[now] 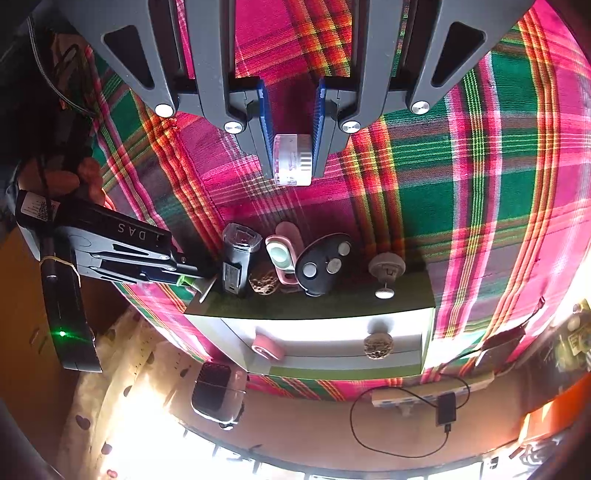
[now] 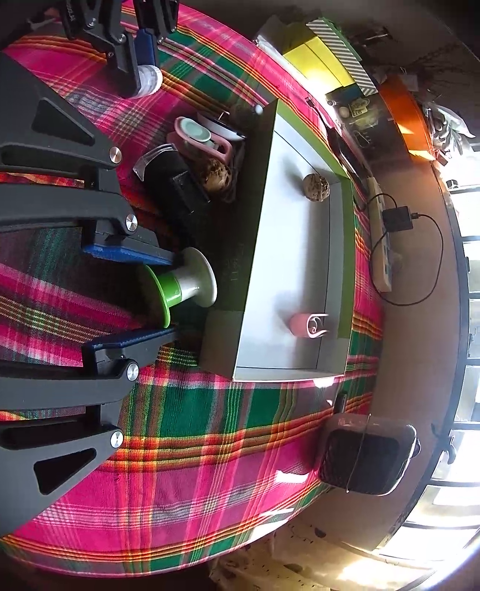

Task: Organize objects
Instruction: 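Grasp the green-and-white spool with the right tool while the left tool holds the jar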

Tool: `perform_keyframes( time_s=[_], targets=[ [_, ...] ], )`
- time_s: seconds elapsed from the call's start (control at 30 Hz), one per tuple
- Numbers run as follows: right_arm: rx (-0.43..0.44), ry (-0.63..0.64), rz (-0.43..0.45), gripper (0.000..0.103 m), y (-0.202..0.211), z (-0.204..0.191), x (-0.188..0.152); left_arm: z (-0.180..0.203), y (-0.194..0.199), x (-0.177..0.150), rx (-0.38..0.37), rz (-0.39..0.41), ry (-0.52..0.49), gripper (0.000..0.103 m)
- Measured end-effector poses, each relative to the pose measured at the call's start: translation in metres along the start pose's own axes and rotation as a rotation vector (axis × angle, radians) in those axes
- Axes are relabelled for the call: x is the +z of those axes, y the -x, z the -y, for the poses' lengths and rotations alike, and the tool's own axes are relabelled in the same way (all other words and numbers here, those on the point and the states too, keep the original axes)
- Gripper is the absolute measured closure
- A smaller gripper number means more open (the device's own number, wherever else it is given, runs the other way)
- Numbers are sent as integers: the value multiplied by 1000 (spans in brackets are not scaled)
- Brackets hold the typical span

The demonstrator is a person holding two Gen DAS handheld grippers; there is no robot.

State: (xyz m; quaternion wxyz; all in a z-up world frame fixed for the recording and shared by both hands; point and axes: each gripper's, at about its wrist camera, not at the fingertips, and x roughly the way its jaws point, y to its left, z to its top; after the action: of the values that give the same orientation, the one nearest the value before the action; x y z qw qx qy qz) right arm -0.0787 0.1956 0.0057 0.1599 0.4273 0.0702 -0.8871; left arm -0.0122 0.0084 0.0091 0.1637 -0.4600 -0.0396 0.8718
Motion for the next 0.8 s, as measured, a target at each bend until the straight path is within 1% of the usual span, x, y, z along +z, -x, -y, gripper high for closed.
perform_keyframes(
  time_s=[0.43,0.57,0.8],
  targets=[
    [6,-13,6,70,2,0,-1,-1,0,0,-1,2,1,86],
    [8,-16,11,70,4,1,0,-1,-1,2,20,3,-5,86],
    [13,-19,28,70,12,3,3,-1,5,9,24,22,-11,86]
  ],
)
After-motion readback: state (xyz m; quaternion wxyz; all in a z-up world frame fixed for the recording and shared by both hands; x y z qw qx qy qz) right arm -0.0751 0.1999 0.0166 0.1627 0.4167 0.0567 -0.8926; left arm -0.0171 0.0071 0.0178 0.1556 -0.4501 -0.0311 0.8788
